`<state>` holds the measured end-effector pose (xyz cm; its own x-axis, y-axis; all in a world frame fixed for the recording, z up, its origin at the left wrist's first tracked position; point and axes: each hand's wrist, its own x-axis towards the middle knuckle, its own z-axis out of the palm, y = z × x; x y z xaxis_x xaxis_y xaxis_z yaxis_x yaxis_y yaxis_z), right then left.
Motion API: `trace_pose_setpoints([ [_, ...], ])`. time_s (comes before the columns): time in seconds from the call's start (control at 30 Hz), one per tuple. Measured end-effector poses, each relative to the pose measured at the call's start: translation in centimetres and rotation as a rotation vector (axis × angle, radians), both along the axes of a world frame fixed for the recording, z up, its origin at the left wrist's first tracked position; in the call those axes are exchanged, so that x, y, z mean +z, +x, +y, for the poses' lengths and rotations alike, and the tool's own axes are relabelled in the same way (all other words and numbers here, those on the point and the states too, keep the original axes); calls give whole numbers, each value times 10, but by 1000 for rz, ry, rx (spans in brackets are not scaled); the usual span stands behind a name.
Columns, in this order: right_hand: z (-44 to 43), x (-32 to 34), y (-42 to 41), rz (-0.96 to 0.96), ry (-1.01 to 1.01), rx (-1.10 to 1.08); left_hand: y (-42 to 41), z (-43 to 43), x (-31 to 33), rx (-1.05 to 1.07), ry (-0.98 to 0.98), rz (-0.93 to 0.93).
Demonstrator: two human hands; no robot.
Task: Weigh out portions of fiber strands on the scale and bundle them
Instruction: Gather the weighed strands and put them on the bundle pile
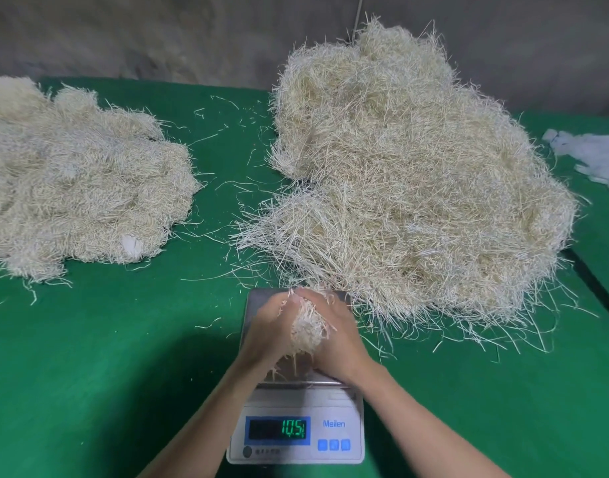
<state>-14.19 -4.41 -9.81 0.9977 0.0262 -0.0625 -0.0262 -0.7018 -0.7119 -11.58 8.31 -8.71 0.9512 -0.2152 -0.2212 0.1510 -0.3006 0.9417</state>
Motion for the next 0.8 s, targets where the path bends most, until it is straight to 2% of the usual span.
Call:
trace_pose_setpoints([
  [0.07,3,9,7,-115,120,-47,3,-2,10,87,-180,49],
  [0.13,6,28,20,-198,128,-47,13,-9,26,107,-323,188],
  [0.23,7,57,35,-246,51,85,41,-15,61,157,-748,488],
  [0.27,6,66,35,-263,97,142,52,-17,75,212,-902,546],
  [0.3,7,76,32,-295,184,186,61,-20,83,275,-969,547],
  [0.33,10,87,30,-339,269,205,64,-23,85,323,-963,490],
  [0.37,12,97,32,-385,321,171,66,-28,87,345,-880,425],
  [0.4,12,105,39,-423,330,73,64,-34,88,350,-821,353],
  [0.47,3,126,62,-373,316,-171,58,-46,91,293,-739,266],
  [0.5,-2,132,72,-321,350,-217,60,-48,93,259,-713,271],
  [0.57,1,127,70,-292,376,-158,56,-55,100,214,-854,273],
  [0.6,8,116,62,-305,348,-98,54,-54,108,275,-786,169],
  [0.63,17,106,53,-306,333,-43,58,-52,106,311,-886,200],
  [0.67,21,101,48,-284,334,-24,55,-54,110,401,-1092,282],
  [0.7,20,100,52,-244,351,-42,49,-55,109,289,-1039,154],
  [0.73,14,105,60,-199,377,-79,47,-61,100,372,-761,58],
  [0.8,-1,118,80,-130,499,-160,53,-65,100,410,-777,115],
])
